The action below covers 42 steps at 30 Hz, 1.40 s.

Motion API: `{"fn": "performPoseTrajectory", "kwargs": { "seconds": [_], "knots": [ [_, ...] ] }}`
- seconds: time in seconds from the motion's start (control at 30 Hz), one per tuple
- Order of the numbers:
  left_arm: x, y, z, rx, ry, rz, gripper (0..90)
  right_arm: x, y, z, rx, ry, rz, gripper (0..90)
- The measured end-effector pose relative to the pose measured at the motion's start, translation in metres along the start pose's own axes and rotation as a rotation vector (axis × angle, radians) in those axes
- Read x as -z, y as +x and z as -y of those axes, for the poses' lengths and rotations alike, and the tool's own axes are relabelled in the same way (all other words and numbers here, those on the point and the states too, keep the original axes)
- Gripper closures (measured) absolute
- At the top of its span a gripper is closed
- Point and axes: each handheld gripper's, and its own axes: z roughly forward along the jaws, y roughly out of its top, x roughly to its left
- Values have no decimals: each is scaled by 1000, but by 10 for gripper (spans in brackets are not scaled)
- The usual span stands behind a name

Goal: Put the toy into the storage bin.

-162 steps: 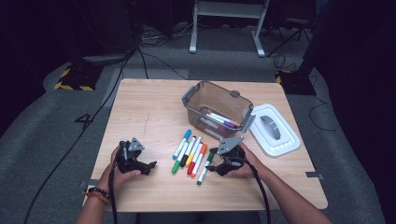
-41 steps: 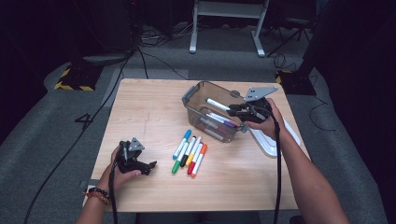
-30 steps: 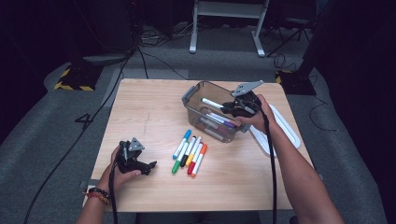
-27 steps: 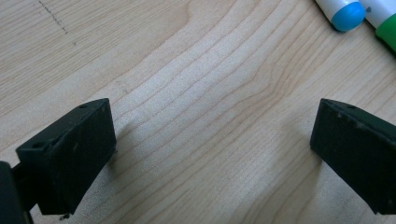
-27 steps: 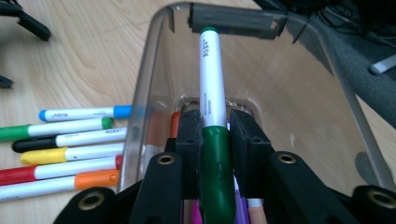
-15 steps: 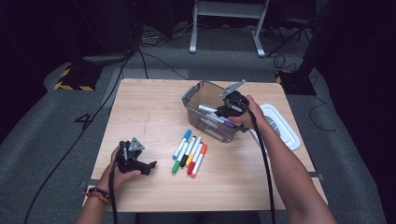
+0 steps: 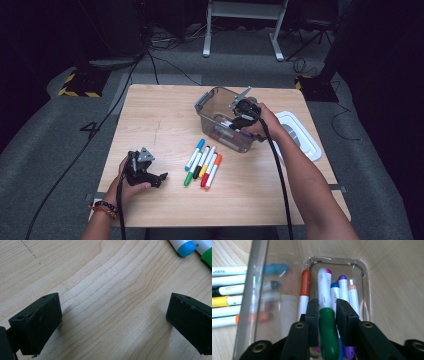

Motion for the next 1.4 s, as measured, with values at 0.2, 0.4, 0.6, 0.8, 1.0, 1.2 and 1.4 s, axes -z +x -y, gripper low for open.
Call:
{"fn": "performPoseTrajectory", "kwargs": {
  "seconds": [0.2, 0.4, 0.6, 0.8, 1.0, 1.2, 1.4],
  "knots": [
    [0, 0, 0, 0, 0, 0, 5, 6, -2, 3, -44, -32, 45, 548],
    [0, 0, 0, 0, 0, 0, 5, 34, -2, 12, -97, -151, 75, 393],
    [0, 0, 0, -1, 0, 0, 5, 62, 12, 30, -127, -279, 103, 290],
    [0, -1, 0, 6, 1, 0, 5, 81, 28, 50, -109, -366, 106, 278],
    [0, 0, 0, 3, 1, 0, 5, 94, 50, 68, -80, -422, 97, 279],
    [0, -1, 0, 9, 3, 0, 5, 99, 74, 85, -73, -449, 82, 282],
    [0, -1, 0, 10, 3, 1, 5, 98, 95, 99, -43, -466, 45, 283]
  ]
}}
